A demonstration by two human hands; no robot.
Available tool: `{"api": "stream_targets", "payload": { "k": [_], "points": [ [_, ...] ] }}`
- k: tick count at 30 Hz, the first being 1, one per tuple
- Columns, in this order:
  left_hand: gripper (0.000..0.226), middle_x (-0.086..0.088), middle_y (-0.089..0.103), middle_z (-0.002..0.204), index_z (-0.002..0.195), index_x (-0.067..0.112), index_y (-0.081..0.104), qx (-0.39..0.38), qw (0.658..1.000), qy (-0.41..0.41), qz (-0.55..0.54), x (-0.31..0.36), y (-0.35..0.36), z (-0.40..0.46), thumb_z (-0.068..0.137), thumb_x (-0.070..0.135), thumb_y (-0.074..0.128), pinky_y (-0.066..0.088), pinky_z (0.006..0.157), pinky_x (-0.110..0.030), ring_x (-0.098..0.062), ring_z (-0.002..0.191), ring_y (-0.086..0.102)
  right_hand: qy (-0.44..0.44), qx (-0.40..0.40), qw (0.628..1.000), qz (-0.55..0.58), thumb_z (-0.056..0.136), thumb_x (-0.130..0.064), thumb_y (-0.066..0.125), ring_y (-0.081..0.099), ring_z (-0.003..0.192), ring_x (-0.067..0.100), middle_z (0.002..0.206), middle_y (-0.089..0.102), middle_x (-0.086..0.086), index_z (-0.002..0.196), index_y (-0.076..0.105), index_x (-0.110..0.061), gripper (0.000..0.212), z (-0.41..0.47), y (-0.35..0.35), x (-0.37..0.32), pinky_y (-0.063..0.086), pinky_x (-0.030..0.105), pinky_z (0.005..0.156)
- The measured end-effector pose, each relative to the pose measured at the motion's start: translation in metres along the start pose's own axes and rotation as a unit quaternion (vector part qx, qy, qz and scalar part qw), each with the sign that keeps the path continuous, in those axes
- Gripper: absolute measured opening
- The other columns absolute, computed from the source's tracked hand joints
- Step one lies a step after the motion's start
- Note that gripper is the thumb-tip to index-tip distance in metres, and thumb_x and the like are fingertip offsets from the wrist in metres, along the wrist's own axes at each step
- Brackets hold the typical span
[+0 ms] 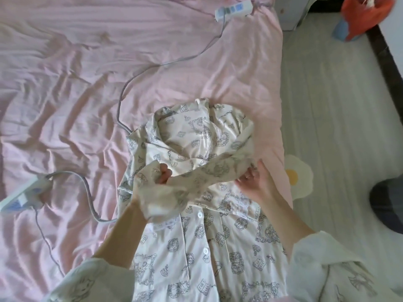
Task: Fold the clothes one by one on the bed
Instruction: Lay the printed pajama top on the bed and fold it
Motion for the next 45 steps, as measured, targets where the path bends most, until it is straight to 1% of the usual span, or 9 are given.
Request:
{"api": "stream_targets", "payload": {
  "k": [4,8,12,17,24,27,31,39,45],
  "points": [
    [0.021,-0.003,0.048,0.053,0.058,0.010,0.058,-0.014,0.999,-0.017,-0.041,0.007,-0.016,0.010,0.049,0.029,0.055,0.039,0.037,-0.012,-0.011,0.038,0.044,-0.031,0.017,0.999,0.025,0.096,-0.040,0.045,0.059,0.086,0.018,0.089,0.063,0.006,0.110,0.057,-0.008,0.037,0.007,0.021,-0.011,0.054,0.037,0.073],
    [0.050,-0.003,0.053,0.045,0.051,0.009,0.061,-0.027,0.993,-0.034,0.111,-0.005,-0.027,0.013,0.091,0.027,0.038,0.037,0.038,-0.016,-0.012,0.035,0.043,-0.005,0.045,0.998,-0.053,0.093,-0.046,0.049,0.061,0.082,0.019,0.081,0.061,-0.001,0.095,0.062,-0.015,0.033,0.025,0.025,-0.013,0.042,0.045,0.102],
    [0.044,0.000,0.053,0.048,0.079,0.005,0.064,-0.025,0.819,-0.057,0.570,-0.033,-0.053,0.025,0.101,0.031,0.036,0.039,0.041,-0.012,-0.005,0.035,0.045,-0.035,0.044,0.994,-0.095,0.096,-0.036,0.048,0.061,0.098,0.028,0.100,0.066,0.009,0.105,0.061,-0.012,0.029,0.020,0.033,-0.020,0.046,0.049,0.090],
    [0.035,0.001,0.050,0.062,0.081,0.010,0.057,-0.121,0.696,-0.121,0.697,-0.058,-0.055,0.035,0.101,0.029,0.034,0.041,0.044,-0.010,0.001,0.035,0.040,-0.106,0.093,0.954,-0.263,0.089,-0.044,0.057,0.052,0.051,0.013,0.071,0.055,0.002,0.103,0.061,-0.011,0.037,0.025,0.014,-0.030,0.043,0.026,0.049],
    [0.030,-0.010,0.064,0.120,0.119,0.007,0.060,0.006,0.771,0.096,0.629,-0.020,0.032,0.071,0.100,0.018,0.040,0.052,0.060,-0.018,-0.008,0.063,0.065,-0.067,0.035,0.958,-0.276,0.099,-0.026,0.043,0.058,0.111,0.034,0.104,0.062,0.014,0.111,0.054,-0.002,0.029,0.026,0.008,-0.025,0.040,0.050,0.103],
    [0.032,-0.007,0.062,0.126,0.125,0.013,0.058,-0.019,0.776,0.157,0.611,-0.018,0.079,0.092,0.101,0.020,0.037,0.047,0.062,-0.014,-0.006,0.065,0.060,-0.048,0.032,0.951,-0.305,0.096,-0.013,0.047,0.061,0.093,0.027,0.098,0.063,0.014,0.116,0.051,0.007,0.029,0.027,0.004,-0.021,0.051,0.039,0.082],
    [0.035,-0.008,0.063,0.123,0.131,0.020,0.053,0.001,0.794,0.140,0.592,-0.027,0.114,0.123,0.101,0.023,0.036,0.053,0.078,-0.032,-0.021,0.079,0.061,-0.007,0.019,0.946,-0.324,0.092,-0.003,0.051,0.062,0.082,0.027,0.092,0.062,0.015,0.115,0.053,0.007,0.025,0.032,0.000,-0.021,0.050,0.033,0.064],
    [0.027,0.005,0.057,0.075,0.105,0.013,0.064,-0.001,0.837,0.102,0.538,-0.026,0.134,0.149,0.094,0.034,0.052,0.040,0.052,-0.018,-0.013,0.062,0.048,0.007,0.016,0.953,-0.304,0.088,-0.028,0.062,0.065,0.088,0.029,0.095,0.067,0.016,0.107,0.058,0.001,0.034,0.044,-0.006,-0.037,0.053,0.041,0.080],
    [0.015,0.003,0.052,0.074,0.095,0.015,0.055,0.105,0.921,0.146,0.346,0.004,0.120,0.143,0.097,0.022,0.042,0.038,0.055,-0.026,-0.012,0.067,0.047,-0.022,-0.002,0.998,0.065,0.091,-0.019,0.055,0.057,0.094,0.023,0.090,0.062,0.010,0.092,0.059,-0.004,0.015,0.039,-0.009,-0.049,0.041,0.039,0.103]
  ]
}}
Point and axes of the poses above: each hand's wrist, its own z-axis towards the middle knuckle, its own y-axis out of the palm, x = y × z, the point moved 7 cm from there along z, towards the middle knuckle
